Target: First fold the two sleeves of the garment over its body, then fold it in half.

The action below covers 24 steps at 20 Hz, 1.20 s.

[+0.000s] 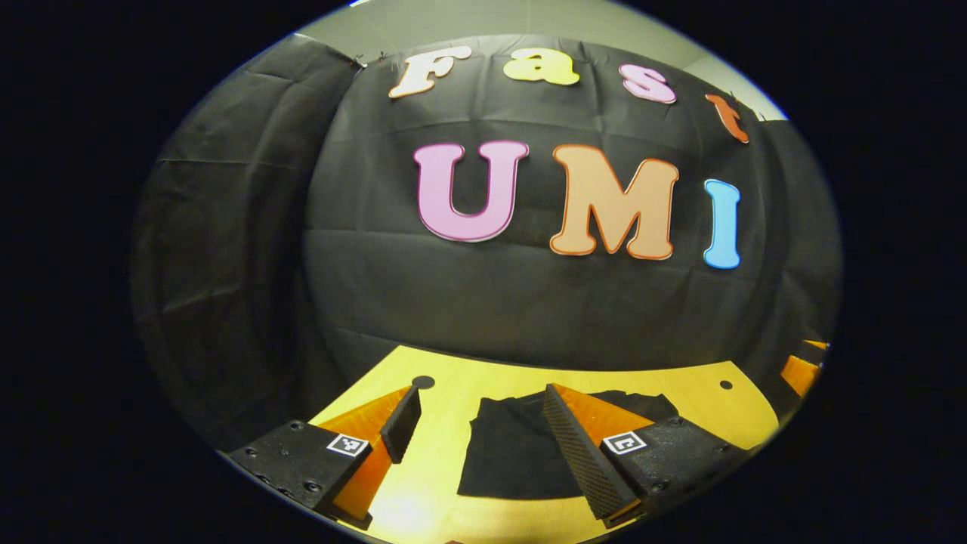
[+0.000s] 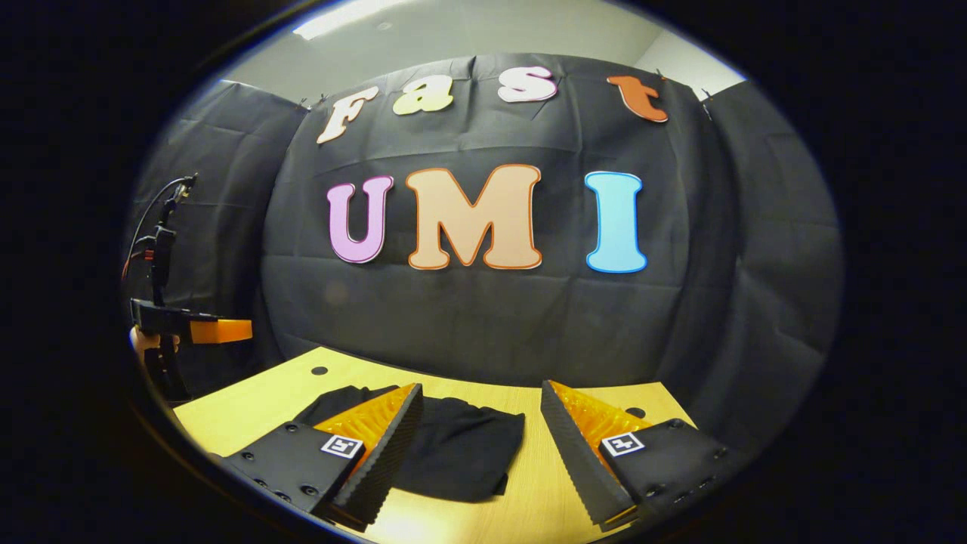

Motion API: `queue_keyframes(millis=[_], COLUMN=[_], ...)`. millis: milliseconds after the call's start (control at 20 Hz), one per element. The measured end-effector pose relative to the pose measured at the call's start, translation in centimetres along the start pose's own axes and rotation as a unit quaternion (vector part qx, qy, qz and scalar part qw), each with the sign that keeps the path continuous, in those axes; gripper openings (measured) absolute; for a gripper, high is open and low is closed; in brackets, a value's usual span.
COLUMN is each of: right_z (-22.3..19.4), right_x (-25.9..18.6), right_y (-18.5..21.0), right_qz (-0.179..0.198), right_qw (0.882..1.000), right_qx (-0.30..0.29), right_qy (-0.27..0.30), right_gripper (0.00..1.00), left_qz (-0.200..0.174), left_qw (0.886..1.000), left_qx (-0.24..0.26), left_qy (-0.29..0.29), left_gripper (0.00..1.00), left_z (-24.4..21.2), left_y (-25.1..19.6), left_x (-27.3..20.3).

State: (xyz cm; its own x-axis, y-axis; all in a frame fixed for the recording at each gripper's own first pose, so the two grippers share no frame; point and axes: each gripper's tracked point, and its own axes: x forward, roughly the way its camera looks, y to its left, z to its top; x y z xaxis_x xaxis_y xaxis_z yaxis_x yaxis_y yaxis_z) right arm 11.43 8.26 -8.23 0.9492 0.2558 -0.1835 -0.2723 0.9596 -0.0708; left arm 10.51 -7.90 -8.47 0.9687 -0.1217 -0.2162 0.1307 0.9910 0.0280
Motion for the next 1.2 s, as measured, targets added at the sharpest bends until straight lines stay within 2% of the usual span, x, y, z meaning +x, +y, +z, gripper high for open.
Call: queue_keyframes(millis=[150, 300, 350, 600, 650, 800, 950, 1200], right_z=[-0.7, -2.2, -2.7, -4.6, -4.7, -4.6, -4.0, -4.3], right_x=[-3.0, -5.9, -6.8, -10.0, -10.1, -10.1, -9.8, -9.4], right_y=[0.3, 1.1, 1.0, 1.4, 1.5, 1.5, 1.6, 2.4], right_qz=[-0.006, -0.007, -0.013, -0.032, -0.034, -0.036, -0.037, -0.039], right_qw=[1.000, 0.999, 0.999, 0.996, 0.996, 0.996, 0.996, 0.996], right_qx=[0.012, 0.038, 0.043, 0.073, 0.079, 0.079, 0.071, 0.072], right_qy=[0.001, 0.011, 0.015, 0.034, 0.035, 0.037, 0.030, 0.036], right_gripper=[1.00, 1.00, 0.99, 0.99, 0.99, 0.99, 0.95, 0.98], left_qz=[-0.009, -0.024, -0.026, -0.033, -0.033, -0.031, -0.029, -0.048], left_qw=[1.000, 1.000, 1.000, 0.999, 0.999, 0.998, 0.997, 0.997], left_qx=[0.008, -0.007, -0.007, 0.018, 0.021, 0.028, 0.029, 0.029], left_qy=[-0.009, 0.012, 0.015, 0.031, 0.034, 0.053, 0.060, 0.058], left_gripper=[0.96, 0.99, 0.96, 0.99, 0.96, 0.99, 0.97, 0.96], left_z=[-0.4, -2.1, -2.4, -4.4, -4.7, -6.2, -6.5, -6.4], left_y=[-0.4, -0.8, -0.7, 0.8, 1.1, 2.2, 2.7, 1.8], left_x=[-3.8, -6.9, -7.7, -10.7, -11.1, -11.5, -11.1, -9.2])
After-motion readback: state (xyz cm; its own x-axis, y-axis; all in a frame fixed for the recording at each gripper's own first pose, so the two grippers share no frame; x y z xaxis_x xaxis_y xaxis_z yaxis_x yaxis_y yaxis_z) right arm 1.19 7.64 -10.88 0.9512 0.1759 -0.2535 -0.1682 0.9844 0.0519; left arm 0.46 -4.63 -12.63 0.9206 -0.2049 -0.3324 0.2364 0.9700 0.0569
